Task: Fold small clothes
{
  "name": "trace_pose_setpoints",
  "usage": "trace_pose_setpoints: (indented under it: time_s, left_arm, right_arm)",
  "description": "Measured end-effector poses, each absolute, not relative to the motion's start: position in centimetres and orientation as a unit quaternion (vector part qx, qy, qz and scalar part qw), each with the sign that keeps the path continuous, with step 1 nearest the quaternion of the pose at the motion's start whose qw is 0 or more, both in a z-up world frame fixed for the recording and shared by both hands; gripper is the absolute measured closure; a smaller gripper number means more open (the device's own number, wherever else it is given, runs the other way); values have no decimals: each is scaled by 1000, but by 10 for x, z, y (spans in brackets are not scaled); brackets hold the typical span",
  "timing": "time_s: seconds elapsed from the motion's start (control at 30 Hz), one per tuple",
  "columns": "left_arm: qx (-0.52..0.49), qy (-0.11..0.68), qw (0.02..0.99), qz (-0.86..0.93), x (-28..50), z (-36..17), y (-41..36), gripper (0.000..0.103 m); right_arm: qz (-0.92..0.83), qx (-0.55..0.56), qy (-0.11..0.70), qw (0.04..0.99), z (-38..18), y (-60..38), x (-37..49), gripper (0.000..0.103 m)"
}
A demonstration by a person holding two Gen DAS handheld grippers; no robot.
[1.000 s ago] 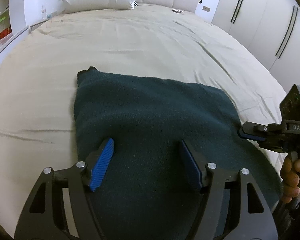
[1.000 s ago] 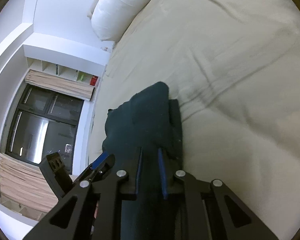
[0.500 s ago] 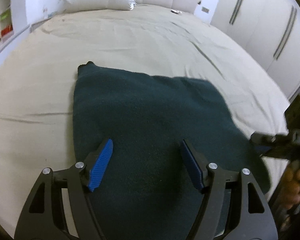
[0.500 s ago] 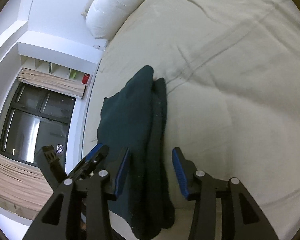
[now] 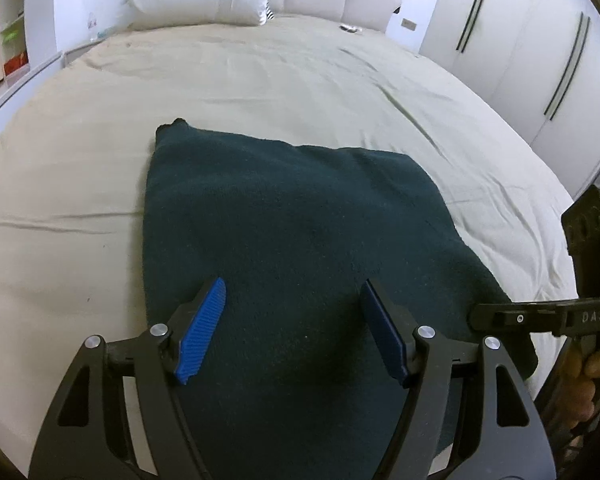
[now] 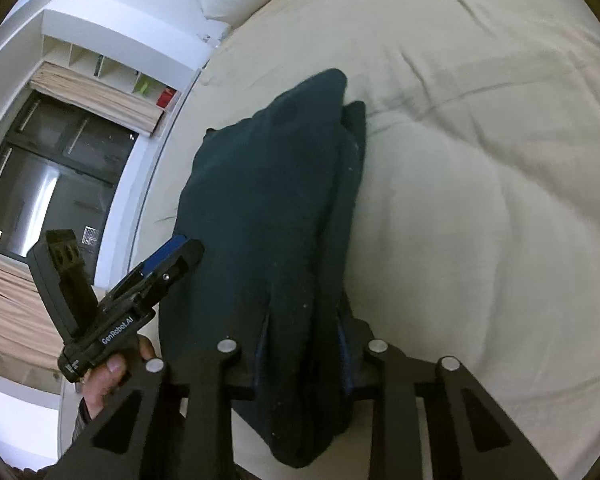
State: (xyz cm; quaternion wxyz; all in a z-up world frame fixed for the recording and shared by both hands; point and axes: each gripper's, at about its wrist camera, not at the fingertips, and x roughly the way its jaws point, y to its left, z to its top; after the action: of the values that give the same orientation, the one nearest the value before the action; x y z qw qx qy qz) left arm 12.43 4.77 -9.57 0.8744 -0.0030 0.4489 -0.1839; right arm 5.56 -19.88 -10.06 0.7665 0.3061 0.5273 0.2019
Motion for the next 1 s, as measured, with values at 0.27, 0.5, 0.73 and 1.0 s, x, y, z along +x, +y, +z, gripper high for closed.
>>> trace_pose_setpoints:
  time_s: [0.27,0.5,0.73,1.0]
  left_arm:
    - [31,411,900,-142,103,-73,53,34]
    - [77,261,957,-99,34,-2,59,0]
    - [153,138,977,63,-30,58,47,0]
    - [12,295,955,13,-9,52,79,0]
  right_arm:
    - [195,315,509,776,-99,-222,33,71]
    - [137,203,408,879,-19,-218,-8,34]
    - [90,99,225,965,63,-176,-49,0]
    - [73,-2,183,980,94,-132,-67,0]
